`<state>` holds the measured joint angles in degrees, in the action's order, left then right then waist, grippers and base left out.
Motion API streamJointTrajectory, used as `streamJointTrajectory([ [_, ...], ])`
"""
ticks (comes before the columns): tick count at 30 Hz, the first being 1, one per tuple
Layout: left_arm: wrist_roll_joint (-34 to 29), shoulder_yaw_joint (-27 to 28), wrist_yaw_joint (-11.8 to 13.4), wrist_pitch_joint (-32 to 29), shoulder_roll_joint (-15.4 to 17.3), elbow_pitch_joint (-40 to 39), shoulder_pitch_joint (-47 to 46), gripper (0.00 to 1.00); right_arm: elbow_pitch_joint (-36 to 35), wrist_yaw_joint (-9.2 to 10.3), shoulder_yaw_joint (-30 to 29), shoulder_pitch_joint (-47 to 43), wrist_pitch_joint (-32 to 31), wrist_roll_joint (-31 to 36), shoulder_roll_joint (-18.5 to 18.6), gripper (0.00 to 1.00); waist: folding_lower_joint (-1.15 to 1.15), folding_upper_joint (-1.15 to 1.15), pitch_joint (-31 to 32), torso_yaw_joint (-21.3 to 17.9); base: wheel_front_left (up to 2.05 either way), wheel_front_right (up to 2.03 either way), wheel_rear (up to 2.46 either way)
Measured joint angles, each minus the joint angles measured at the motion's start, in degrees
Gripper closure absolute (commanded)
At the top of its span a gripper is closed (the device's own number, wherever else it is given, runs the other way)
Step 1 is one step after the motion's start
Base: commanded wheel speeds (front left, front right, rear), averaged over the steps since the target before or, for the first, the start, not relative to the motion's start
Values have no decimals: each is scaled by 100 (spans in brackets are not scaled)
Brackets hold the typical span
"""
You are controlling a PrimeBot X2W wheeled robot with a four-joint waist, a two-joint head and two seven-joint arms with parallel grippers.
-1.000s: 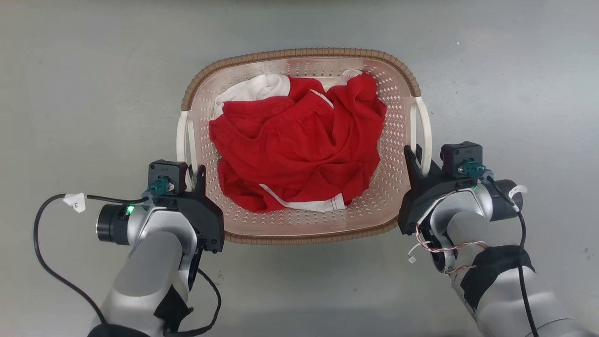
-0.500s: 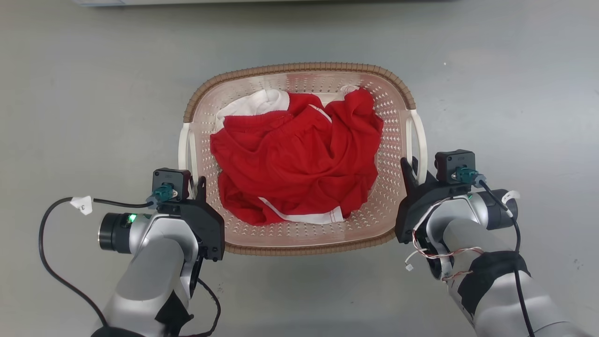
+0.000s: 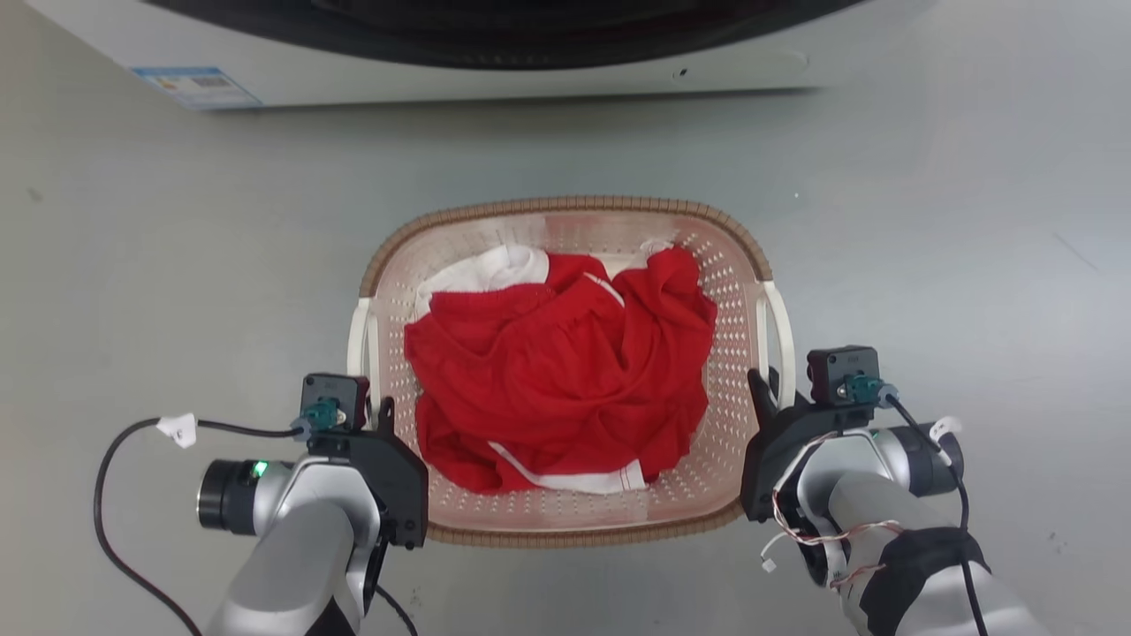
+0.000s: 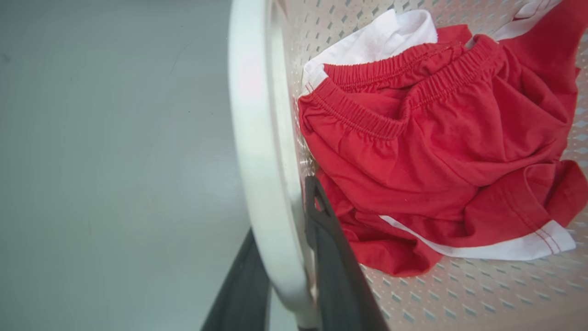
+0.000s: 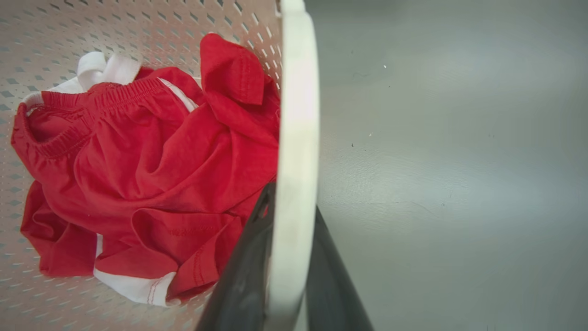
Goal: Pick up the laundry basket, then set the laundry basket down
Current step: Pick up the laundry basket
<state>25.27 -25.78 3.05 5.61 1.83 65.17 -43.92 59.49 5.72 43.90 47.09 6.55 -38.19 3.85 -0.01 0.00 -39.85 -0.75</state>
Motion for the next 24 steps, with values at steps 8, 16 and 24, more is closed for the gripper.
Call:
streamJointTrajectory([
  [8,300,-224,54,-98,-2,53,416,100,45,18,258,-411,-132,-279,-7,100,0,0,558,-36,0,0,0],
  [16,619,-382,85,-154,-1,68,885,100,34,34,506,-820,-250,-548,-12,100,0,0,1104,-53,0,0,0],
  [24,861,-604,125,-278,2,73,1394,100,19,83,790,-1315,-434,-837,-16,100,0,0,1750,-59,0,0,0],
])
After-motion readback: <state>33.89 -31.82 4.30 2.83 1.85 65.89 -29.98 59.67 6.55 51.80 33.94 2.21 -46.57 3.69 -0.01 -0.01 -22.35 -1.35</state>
